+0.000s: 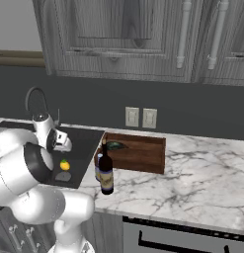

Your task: Pick up all produce items and place them in the sink. Turn on the sink faucet to wash them. Then turn the sink off and put them in the tray.

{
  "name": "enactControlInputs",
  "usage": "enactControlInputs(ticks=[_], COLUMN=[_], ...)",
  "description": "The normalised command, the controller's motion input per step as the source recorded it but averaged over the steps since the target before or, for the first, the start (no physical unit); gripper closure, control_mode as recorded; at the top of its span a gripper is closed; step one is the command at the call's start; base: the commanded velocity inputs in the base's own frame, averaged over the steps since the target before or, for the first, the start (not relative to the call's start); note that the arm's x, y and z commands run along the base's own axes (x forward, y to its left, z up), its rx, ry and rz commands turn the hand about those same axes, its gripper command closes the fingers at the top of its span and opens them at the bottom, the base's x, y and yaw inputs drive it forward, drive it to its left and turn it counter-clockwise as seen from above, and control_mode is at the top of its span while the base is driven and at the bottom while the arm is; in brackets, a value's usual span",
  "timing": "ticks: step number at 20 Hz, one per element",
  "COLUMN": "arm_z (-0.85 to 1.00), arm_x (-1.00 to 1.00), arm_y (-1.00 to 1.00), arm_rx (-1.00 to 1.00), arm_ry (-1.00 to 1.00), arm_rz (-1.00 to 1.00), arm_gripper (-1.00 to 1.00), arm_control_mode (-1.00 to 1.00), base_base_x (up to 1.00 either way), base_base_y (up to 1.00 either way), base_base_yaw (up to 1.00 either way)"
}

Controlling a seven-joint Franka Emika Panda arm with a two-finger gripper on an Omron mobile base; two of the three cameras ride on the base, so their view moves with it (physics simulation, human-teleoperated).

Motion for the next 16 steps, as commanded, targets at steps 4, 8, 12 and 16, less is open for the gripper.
enactControlInputs(ticks=[4,8,12,16], arm_z=[-0.33,-0.31,-0.2,-0.13], arm_x=[0.12,0.22,0.2,0.07], arm_y=[0.0,0.03,0.04,0.03], arm_rx=[-0.05,-0.06,-0.03,0.0], arm_ry=[0.01,0.0,0.0,0.01], arm_rz=[0.0,0.0,0.0,0.0], arm_gripper=[-1.0,-1.0,-1.0,-1.0], arm_control_mode=[-1.0,-1.0,-1.0,-1.0], base_base_x=[0.0,0.0,0.0,0.0], base_base_y=[0.0,0.0,0.0,0.0], base_base_yaw=[0.0,0.0,0.0,0.0])
